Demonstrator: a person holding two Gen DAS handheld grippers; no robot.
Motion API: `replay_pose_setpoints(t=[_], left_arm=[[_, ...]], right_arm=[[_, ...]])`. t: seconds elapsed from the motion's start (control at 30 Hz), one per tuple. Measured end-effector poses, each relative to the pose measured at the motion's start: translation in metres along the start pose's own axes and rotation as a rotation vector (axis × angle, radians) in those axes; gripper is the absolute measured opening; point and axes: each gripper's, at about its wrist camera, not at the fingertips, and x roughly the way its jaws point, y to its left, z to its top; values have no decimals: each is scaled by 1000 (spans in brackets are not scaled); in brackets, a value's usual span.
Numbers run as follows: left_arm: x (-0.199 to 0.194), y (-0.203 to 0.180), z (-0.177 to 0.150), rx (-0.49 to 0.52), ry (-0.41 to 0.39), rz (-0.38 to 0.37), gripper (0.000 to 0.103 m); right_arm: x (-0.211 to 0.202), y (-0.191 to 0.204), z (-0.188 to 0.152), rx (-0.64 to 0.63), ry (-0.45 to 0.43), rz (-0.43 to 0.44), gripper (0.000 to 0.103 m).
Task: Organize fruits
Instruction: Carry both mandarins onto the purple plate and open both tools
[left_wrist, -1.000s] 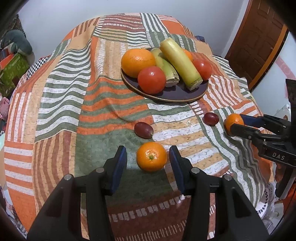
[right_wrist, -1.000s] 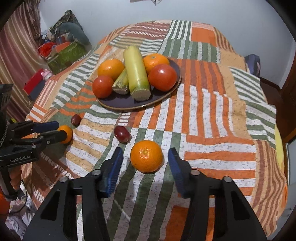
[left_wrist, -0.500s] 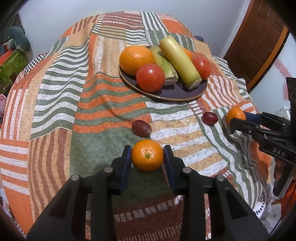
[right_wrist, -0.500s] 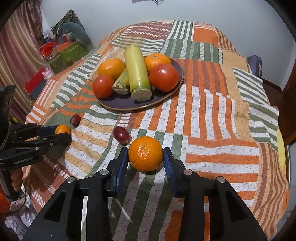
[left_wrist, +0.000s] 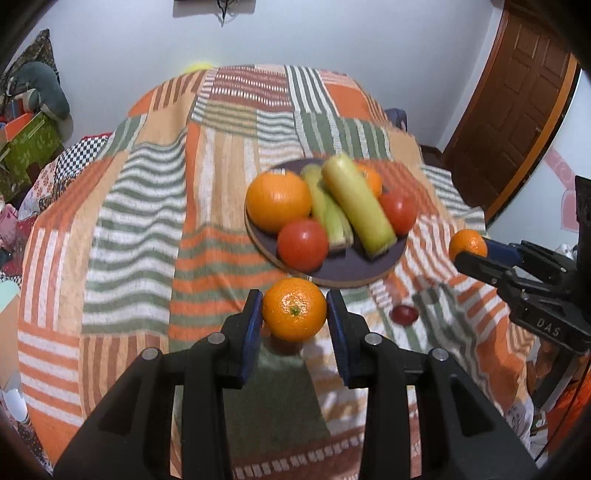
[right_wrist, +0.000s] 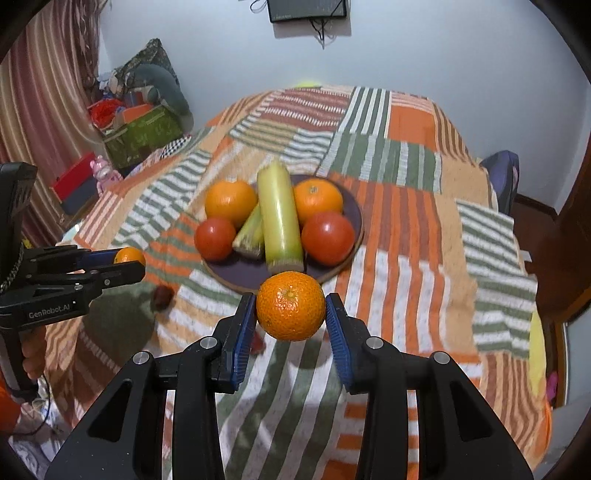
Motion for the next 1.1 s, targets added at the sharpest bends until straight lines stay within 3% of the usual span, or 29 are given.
replay_pose_setpoints(t=[0.67, 1.1], left_arm=[[26, -12, 65, 48, -71, -23, 35], [74, -18, 77, 59, -18, -38, 35]], right_arm=[[30, -7, 50, -4, -68, 2, 35], [65, -12, 53, 1, -29, 25, 35]])
